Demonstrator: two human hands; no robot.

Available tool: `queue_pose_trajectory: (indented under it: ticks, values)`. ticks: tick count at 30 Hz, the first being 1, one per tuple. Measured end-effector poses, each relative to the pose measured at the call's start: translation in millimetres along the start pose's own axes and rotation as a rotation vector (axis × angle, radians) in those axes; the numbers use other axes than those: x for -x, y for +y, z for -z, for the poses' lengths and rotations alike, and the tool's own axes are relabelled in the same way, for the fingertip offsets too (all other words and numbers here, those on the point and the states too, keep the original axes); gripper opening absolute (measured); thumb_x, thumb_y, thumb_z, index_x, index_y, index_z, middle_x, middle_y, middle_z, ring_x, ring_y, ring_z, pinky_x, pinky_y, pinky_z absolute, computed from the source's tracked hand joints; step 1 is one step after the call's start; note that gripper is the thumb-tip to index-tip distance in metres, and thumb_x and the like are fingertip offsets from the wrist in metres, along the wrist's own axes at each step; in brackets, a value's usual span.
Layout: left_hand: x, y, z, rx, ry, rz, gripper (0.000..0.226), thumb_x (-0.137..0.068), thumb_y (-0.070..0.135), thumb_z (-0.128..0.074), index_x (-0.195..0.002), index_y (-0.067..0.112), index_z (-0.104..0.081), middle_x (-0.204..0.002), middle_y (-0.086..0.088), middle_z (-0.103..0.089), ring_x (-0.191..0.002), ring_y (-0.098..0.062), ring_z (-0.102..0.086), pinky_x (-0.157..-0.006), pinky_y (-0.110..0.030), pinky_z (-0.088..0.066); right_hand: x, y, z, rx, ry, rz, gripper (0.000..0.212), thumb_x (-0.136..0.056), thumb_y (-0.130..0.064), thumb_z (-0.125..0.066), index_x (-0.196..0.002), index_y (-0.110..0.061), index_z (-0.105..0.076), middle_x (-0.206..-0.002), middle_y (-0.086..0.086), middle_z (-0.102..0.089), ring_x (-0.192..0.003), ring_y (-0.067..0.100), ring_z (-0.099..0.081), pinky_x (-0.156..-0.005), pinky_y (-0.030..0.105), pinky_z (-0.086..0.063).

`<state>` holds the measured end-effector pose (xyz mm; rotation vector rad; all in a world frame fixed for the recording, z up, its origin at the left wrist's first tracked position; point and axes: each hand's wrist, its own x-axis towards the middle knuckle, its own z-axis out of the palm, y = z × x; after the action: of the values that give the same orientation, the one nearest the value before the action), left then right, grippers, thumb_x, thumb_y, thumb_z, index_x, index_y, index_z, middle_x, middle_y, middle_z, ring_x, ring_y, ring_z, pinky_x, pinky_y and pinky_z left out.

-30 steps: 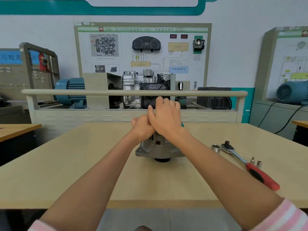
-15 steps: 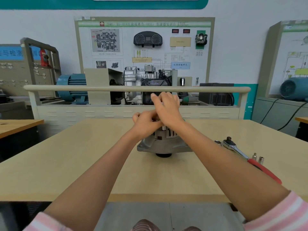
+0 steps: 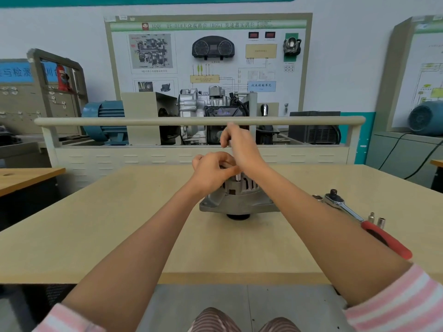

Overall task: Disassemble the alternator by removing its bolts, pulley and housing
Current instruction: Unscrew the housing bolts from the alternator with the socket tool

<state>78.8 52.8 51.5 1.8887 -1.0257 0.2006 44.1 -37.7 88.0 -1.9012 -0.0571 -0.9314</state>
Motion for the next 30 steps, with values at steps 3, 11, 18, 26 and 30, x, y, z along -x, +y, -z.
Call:
queue_pose_trajectory:
  ticks: [3,11,18,26,30]
  values:
    - [-4.0,-2.1,-3.1,-0.200,0.114,0.013,0.034,-0.086,0.003,-0.054,-0.060,0.022,-0.044,-0.058,0.007,-0.047,-0.073,-0.017,-0.045,-0.080,-0.031,-0.021,9.9,1.9,-3.7,0.753,0.069,0.263,0.023,-0.094,-0.020,-0.037,-0.084,-0.010,-0.055,-0.087,0.007,-0.057,-0.086,0.021,-0.051,-0.078,0.032,-0.035]
    - [-5.6,-2.4,-12.7,-0.321,0.194,0.015,0.033,-0.084,0.007,-0.050,-0.058,0.024,-0.040,-0.057,0.009,-0.043,-0.074,-0.012,-0.040,-0.068,-0.032,-0.010,13.0,5.6,-2.1,0.978,0.161,0.209,0.041,-0.096,-0.043,-0.037,-0.098,-0.005,-0.055,-0.108,0.013,-0.052,-0.104,0.029,-0.044,-0.092,0.038,-0.028]
    - [0.1,0.7,-2.0,-0.064,0.006,0.002,0.015,-0.091,0.030,-0.061,-0.084,0.020,-0.070,-0.081,0.001,-0.072,-0.083,0.011,-0.049,-0.082,-0.029,-0.015,-3.3,-2.2,5.5,-0.249,0.047,-0.125,0.063,-0.099,-0.028,-0.034,-0.037,-0.017,-0.038,-0.050,-0.001,-0.045,-0.056,0.010,-0.048,-0.085,0.033,-0.038]
    - [0.2,5.7,3.3,-0.051,-0.019,0.058,0.016,-0.087,0.027,-0.068,-0.073,0.029,-0.062,-0.070,0.008,-0.065,-0.083,-0.002,-0.055,-0.097,-0.031,-0.025,-6.8,0.8,2.3,-0.329,0.030,-0.122,0.057,-0.100,-0.021,-0.031,-0.044,-0.010,-0.040,-0.047,0.000,-0.044,-0.053,0.011,-0.044,-0.077,0.028,-0.042]
    - [-1.1,6.5,1.5,-0.154,0.070,0.071,0.031,-0.087,0.011,-0.060,-0.062,0.025,-0.048,-0.059,0.008,-0.051,-0.066,-0.002,-0.046,-0.081,-0.032,-0.027,5.3,6.5,4.9,0.691,0.014,0.396,0.038,-0.100,-0.025,-0.036,-0.067,-0.012,-0.051,-0.070,0.003,-0.048,-0.076,0.022,-0.051,-0.078,0.034,-0.033]
